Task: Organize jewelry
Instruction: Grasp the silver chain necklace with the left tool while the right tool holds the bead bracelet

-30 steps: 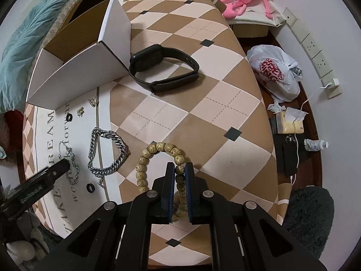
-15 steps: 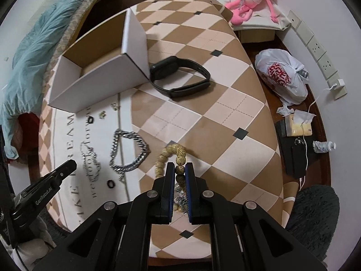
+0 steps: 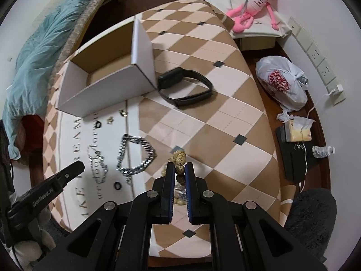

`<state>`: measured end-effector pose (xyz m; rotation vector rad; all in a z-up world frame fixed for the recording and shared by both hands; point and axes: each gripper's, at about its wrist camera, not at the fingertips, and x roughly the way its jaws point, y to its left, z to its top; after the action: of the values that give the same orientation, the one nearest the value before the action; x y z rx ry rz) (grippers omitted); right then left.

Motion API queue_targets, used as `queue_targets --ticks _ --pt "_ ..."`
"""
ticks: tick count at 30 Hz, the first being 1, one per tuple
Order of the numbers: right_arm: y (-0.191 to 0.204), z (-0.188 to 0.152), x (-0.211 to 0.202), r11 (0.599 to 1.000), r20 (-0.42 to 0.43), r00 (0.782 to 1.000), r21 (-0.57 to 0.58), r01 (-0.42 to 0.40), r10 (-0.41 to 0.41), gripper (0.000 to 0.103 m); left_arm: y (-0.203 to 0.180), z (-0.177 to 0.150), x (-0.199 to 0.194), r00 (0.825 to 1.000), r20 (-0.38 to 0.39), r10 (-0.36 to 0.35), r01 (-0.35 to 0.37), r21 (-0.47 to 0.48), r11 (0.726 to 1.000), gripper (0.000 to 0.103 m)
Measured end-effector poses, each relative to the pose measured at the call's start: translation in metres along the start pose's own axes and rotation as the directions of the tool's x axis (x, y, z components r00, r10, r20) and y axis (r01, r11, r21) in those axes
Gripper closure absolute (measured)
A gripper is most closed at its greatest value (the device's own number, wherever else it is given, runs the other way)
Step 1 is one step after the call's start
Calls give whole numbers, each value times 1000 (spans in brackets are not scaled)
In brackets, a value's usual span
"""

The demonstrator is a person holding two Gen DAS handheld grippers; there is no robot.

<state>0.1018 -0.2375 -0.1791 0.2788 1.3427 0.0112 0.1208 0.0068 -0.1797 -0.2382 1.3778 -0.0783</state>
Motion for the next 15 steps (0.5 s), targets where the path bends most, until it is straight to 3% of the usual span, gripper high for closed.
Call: queue_targets --ticks 1,3,15 --pt "-3 0 2 1000 -2 1000 7 5 -5 94 -4 1 5 1000 -12 9 -9 9 1000 69" --pt "-10 0 7 1000 -10 1000 25 12 -12 94 -11 2 12 1000 -13 26 -26 19 999 57" --pt "-31 -2 22 998 -30 999 58 38 -36 94 -50 -10 29 981 54 188 -195 158 968 60"
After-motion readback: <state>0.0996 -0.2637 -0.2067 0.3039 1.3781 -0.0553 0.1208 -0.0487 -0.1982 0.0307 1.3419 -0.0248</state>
